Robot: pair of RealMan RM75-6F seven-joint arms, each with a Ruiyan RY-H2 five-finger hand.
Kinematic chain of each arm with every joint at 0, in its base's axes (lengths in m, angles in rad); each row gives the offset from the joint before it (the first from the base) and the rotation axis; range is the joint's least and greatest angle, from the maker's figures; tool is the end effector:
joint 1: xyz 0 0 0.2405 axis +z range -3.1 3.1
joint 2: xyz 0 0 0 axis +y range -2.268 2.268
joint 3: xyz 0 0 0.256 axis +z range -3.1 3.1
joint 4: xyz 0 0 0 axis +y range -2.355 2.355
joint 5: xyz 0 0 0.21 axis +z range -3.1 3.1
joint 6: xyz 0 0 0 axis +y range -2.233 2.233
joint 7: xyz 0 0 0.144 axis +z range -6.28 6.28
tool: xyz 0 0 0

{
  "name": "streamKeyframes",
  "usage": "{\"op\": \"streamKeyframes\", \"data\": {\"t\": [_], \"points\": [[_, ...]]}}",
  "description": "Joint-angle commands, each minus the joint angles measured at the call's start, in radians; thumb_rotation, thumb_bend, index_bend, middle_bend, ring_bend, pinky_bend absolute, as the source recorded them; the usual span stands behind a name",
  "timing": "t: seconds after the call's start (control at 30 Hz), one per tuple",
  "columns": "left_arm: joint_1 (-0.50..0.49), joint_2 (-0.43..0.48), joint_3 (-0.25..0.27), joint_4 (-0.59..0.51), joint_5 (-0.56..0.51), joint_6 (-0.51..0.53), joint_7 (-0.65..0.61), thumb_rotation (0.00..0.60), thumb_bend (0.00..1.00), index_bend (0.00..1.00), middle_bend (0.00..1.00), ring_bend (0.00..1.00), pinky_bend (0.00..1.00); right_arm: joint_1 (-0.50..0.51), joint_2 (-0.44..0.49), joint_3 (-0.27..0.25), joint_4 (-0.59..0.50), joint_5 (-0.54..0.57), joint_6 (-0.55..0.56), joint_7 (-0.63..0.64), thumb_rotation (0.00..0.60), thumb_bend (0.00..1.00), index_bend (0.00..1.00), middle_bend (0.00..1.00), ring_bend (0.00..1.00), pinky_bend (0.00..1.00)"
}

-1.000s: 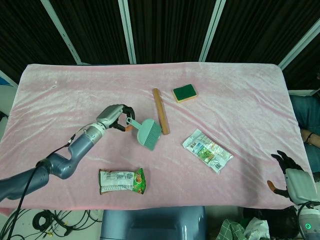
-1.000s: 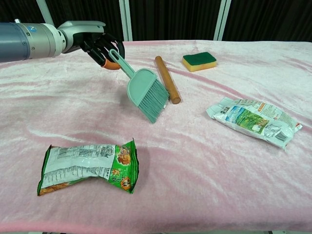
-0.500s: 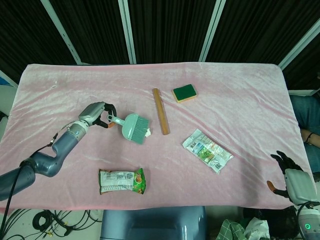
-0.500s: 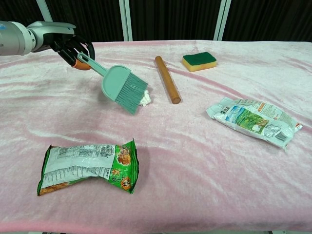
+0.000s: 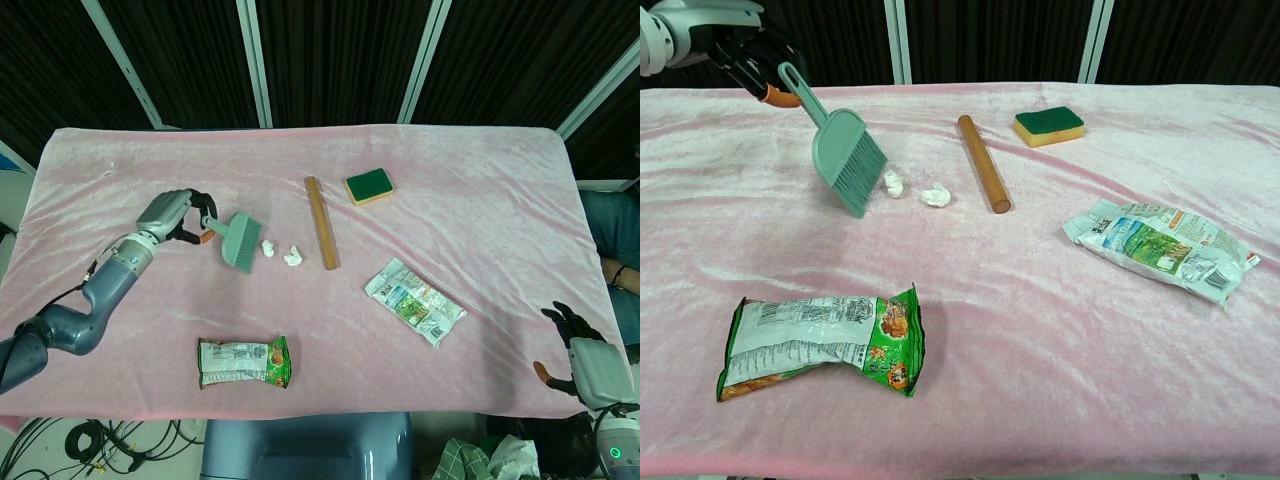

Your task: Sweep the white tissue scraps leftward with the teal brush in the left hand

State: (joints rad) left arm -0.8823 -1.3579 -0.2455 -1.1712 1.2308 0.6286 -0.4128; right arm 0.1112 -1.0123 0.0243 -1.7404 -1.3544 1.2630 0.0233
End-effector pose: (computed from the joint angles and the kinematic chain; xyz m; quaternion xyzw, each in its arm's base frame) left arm -0.1750 0.4454 0.0712 -0.6684 -0.5021 -0.4028 0.3727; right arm -0.3211 -0.1769 0.1555 0.5876 -0.4965 0.3125 0.5573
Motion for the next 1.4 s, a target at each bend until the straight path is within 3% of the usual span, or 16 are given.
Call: {"op": "streamKeyframes", "data": {"t": [0.03, 0.37, 0.67, 0.77, 1.03, 1.4], "points": [[0.008, 0.033, -0.021, -0.058, -0.025, 0.044, 0.054, 0.6, 0.55, 0.77, 0.62, 0.25, 0.26, 0.0, 0.0, 0.0, -0.001, 0.0, 0.0, -0.001, 0.6, 0.22, 0.17, 0.07, 0.14, 0.26], [-0.023, 0.054, -0.09, -0.226, -0.034, 0.094, 0.048, 0.6, 0.55, 0.78, 0.63, 0.25, 0.26, 0.0, 0.001, 0.0, 0.0, 0.002, -0.001, 0.0, 0.6, 0.22, 0.17, 0.07, 0.14, 0.26], [-0.062, 0.043, -0.114, -0.307, -0.054, 0.07, 0.044, 0.6, 0.55, 0.78, 0.63, 0.25, 0.26, 0.001, 0.002, 0.001, 0.0, 0.0, -0.001, 0.002, 0.6, 0.22, 0.17, 0.07, 0.14, 0.26], [-0.075, 0.027, -0.107, -0.308, -0.07, 0.05, 0.051, 0.6, 0.55, 0.78, 0.63, 0.25, 0.26, 0.0, 0.002, 0.001, 0.0, 0.001, 0.001, 0.002, 0.6, 0.22, 0.17, 0.07, 0.14, 0.26], [-0.102, -0.029, -0.096, -0.271, -0.085, -0.078, -0.075, 0.6, 0.55, 0.78, 0.63, 0.25, 0.27, 0.0, -0.001, 0.003, 0.002, 0.002, 0.004, -0.002, 0.6, 0.22, 0.17, 0.07, 0.14, 0.26], [-0.107, -0.091, -0.062, -0.172, -0.029, -0.099, -0.119, 0.6, 0.55, 0.78, 0.63, 0.25, 0.27, -0.001, 0.001, 0.002, 0.002, 0.0, 0.004, 0.005, 0.6, 0.22, 0.17, 0.07, 0.14, 0.26]]}}
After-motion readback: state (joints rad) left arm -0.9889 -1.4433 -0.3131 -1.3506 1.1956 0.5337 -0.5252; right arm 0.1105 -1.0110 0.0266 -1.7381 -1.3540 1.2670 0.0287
